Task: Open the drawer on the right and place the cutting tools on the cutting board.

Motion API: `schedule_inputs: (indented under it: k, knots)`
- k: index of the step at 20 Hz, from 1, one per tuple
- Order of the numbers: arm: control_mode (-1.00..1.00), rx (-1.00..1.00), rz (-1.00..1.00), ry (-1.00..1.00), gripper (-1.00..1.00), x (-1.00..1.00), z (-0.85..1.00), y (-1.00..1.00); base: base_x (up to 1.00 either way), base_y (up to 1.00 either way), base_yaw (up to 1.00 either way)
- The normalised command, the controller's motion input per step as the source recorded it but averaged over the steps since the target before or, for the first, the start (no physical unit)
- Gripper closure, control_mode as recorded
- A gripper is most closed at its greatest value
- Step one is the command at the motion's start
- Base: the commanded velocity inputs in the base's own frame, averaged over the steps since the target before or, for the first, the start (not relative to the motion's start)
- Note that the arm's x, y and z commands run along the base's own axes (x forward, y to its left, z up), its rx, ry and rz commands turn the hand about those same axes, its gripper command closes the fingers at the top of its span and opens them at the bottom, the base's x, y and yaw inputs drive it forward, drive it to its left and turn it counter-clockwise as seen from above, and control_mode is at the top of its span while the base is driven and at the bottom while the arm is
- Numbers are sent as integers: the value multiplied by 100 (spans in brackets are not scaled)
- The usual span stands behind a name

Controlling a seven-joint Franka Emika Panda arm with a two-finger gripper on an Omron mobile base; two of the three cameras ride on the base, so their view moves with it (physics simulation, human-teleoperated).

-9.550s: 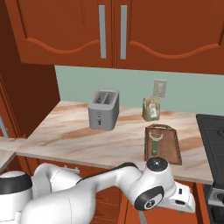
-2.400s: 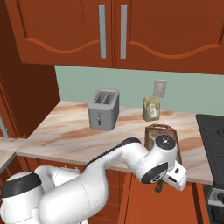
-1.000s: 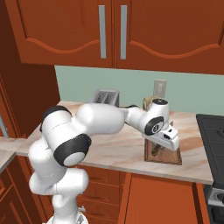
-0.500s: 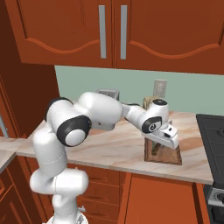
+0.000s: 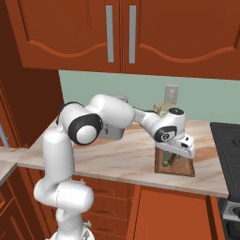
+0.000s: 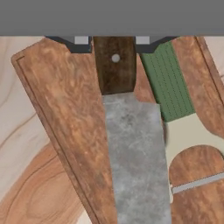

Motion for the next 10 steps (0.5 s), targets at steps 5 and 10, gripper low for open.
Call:
schedule_inputs:
  k: [5, 10]
  knots:
    - [-100, 0, 8, 0, 100, 13, -12, -20, 0, 0, 0]
    - [-100, 0, 7, 0, 100, 8, -21, -11, 0, 0, 0]
